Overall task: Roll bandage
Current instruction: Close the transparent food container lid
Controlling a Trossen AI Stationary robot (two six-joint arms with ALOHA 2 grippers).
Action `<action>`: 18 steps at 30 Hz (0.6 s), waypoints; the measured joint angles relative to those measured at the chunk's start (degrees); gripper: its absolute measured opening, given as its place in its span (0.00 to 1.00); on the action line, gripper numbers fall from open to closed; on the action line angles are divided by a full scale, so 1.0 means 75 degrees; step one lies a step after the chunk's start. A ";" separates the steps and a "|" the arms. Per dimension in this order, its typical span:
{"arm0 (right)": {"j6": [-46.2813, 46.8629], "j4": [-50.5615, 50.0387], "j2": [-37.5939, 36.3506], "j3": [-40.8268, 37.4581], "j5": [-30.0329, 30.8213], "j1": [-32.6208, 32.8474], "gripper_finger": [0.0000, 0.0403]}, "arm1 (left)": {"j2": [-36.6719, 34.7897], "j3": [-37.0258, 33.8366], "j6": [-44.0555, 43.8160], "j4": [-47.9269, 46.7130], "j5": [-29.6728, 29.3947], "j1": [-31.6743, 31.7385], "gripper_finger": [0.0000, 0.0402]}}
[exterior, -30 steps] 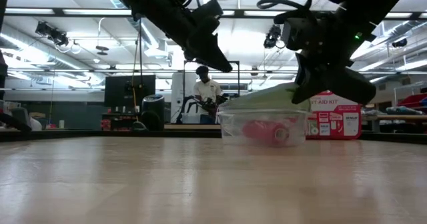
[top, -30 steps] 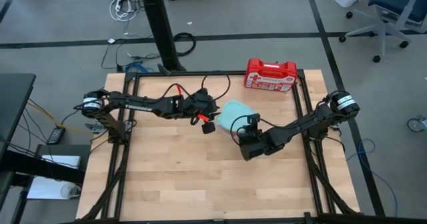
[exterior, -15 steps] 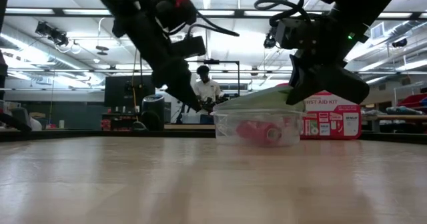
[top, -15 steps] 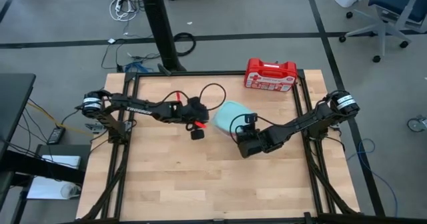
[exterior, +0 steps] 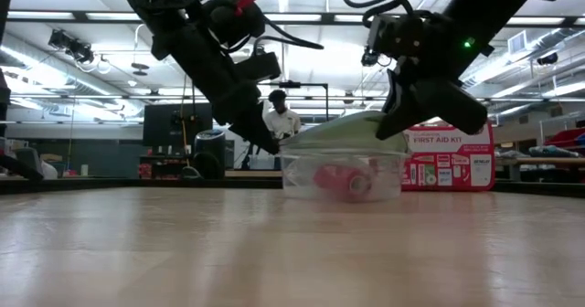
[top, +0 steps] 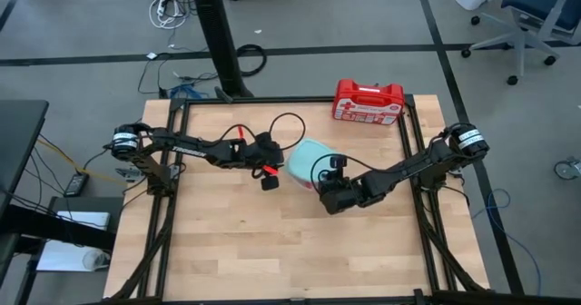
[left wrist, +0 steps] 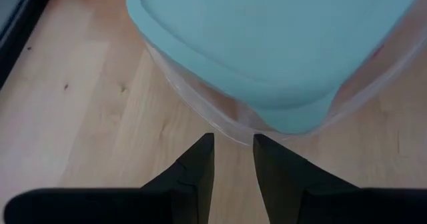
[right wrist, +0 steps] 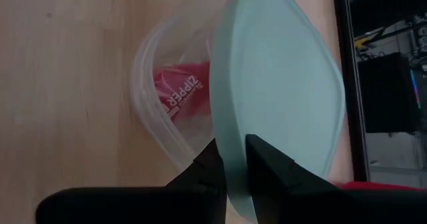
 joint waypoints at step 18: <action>0.0051 0.1289 0.0000 0.0000 -0.0934 -0.0202 0.11 | -0.0003 -0.0006 -0.0083 -0.0104 -0.0169 -0.0107 0.28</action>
